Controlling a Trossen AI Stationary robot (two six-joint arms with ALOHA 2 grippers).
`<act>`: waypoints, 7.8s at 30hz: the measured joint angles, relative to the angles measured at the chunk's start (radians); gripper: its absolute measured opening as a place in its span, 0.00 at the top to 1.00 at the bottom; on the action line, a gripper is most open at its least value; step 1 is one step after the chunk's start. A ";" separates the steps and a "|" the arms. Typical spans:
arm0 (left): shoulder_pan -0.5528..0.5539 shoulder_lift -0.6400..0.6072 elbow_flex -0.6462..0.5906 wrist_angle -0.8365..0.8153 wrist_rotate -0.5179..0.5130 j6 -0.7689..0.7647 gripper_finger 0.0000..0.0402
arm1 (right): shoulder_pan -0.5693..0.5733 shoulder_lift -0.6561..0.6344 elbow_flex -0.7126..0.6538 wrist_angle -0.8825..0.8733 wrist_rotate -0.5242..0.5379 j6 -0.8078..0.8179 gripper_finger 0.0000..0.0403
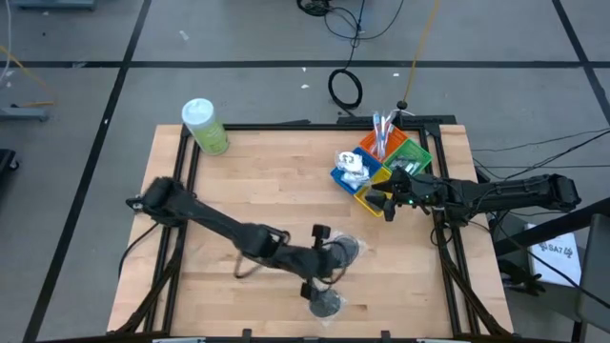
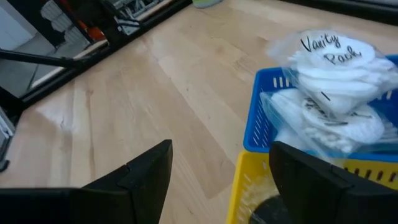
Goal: Pick & Place Travel size toiletries
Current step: Put the black hairbrush into the yellow bin
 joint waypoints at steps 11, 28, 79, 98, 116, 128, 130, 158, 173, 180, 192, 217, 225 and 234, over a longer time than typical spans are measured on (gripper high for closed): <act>0.058 -0.311 -0.352 0.321 0.065 0.093 1.00 | 0.000 0.000 0.000 -0.008 -0.002 -0.080 0.37; 0.259 -0.418 -0.904 1.280 0.573 -0.124 1.00 | 0.006 0.252 -0.213 0.920 -0.235 -0.403 0.37; 0.284 -0.418 -0.903 1.201 0.504 -0.188 0.99 | 0.153 0.744 0.222 1.087 -0.419 -0.739 0.93; 0.165 -0.568 -0.901 0.848 -0.139 0.029 0.33 | 0.202 0.230 0.222 -0.235 0.496 -0.339 0.94; 0.180 -0.560 -0.902 0.757 -0.179 -0.059 0.41 | 0.175 0.218 0.221 -0.601 0.511 0.054 0.79; 0.179 -0.560 -0.902 0.756 -0.178 -0.118 0.40 | 0.177 0.216 0.221 -0.469 0.463 0.023 0.38; 0.179 -0.560 -0.902 0.751 -0.178 -0.134 0.40 | 0.177 0.217 0.221 -0.451 0.414 -0.008 0.32; 0.077 -0.244 -0.827 0.851 0.285 -0.375 0.46 | 0.224 0.151 0.221 0.062 0.052 -0.331 0.22; 0.010 0.178 -0.298 0.330 0.453 -0.410 0.47 | 0.224 0.200 0.221 0.064 0.051 -0.240 0.22; 0.000 0.238 -0.240 0.218 0.322 -0.420 0.49 | 0.224 0.200 0.221 0.068 0.052 -0.240 0.22; 0.100 0.224 -0.240 -0.051 -0.036 -0.450 0.62 | 0.224 0.234 0.193 0.057 0.028 -0.157 0.22; 0.160 0.230 -0.246 0.136 -0.035 -0.325 0.67 | 0.276 0.684 -0.012 0.524 -0.155 0.436 0.22; 0.190 0.234 -0.248 0.275 -0.039 -0.269 0.67 | 0.312 0.684 -0.012 0.482 -0.100 0.480 0.22; 0.225 0.282 -0.247 0.450 0.067 -0.229 0.67 | 0.315 0.703 -0.012 0.472 -0.100 0.514 0.22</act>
